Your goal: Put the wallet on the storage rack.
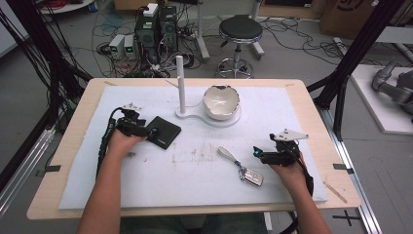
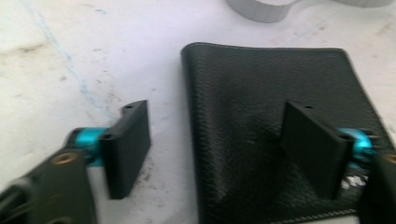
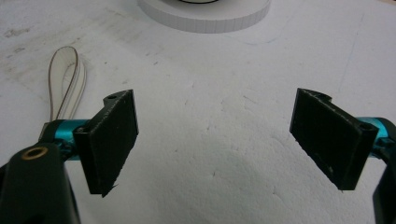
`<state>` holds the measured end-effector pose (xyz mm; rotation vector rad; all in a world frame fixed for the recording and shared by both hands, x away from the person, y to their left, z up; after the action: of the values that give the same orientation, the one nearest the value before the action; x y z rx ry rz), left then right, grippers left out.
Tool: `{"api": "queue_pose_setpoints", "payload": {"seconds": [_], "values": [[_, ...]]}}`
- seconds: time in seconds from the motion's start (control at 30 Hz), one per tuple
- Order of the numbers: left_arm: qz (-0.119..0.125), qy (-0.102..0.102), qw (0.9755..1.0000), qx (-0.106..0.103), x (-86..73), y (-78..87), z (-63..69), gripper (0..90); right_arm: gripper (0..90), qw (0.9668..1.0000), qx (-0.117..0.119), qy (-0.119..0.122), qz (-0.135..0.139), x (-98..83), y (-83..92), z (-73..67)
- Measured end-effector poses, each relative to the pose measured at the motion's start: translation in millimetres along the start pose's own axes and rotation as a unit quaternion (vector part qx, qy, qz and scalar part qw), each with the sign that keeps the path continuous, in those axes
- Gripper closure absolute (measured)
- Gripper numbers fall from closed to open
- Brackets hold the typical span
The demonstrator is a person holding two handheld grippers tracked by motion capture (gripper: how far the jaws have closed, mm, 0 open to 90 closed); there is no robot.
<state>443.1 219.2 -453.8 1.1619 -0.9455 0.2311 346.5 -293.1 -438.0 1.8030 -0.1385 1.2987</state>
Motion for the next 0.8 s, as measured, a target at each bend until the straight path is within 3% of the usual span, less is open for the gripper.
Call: {"api": "queue_pose_setpoints", "payload": {"seconds": [0.03, 0.23, 0.33, 0.43, 0.67, 0.8], "values": [[0.002, -0.001, 0.9999, -0.011, -0.6, 0.4, 0.6, 45.9, 15.4, 1.0000, -0.002, 0.000, 0.001, 0.0, 0.2, -0.5], [0.000, 0.011, 0.9999, -0.010, -0.6, 1.2, 0.4, 52.0, 15.4, 1.0000, -0.002, 0.002, 0.001, 0.0, 0.6, -0.6], [0.005, 0.007, 0.9999, 0.009, 0.8, 4.3, 1.6, 66.5, 15.4, 1.0000, 0.001, 0.000, 0.002, 0.4, 0.7, -2.3], [0.004, -0.009, 0.9997, 0.023, 2.7, 6.9, 4.7, 73.9, 15.4, 1.0000, 0.000, 0.004, 0.001, 0.1, 1.7, -2.2], [0.019, -0.023, 0.9994, 0.015, 8.1, 17.9, 12.4, 81.0, 15.4, 1.0000, 0.000, 0.000, 0.001, -1.1, 2.0, -0.4], [0.054, -0.020, 0.9983, -0.003, 15.8, 34.4, 17.3, 81.5, 15.4, 1.0000, 0.002, 0.002, 0.000, -0.8, 1.1, -0.8]]}}
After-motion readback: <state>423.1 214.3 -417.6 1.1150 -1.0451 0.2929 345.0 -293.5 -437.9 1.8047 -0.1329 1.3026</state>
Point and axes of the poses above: each handheld gripper's, and its own axes: y roughly backward along the jaws, x roughly out of its top, z roughly to its right, the point moved 1 cm from there along -y, roughly forward along the jaws, and after that the axes turned 11 degrees about x, right-handed, at the moved point
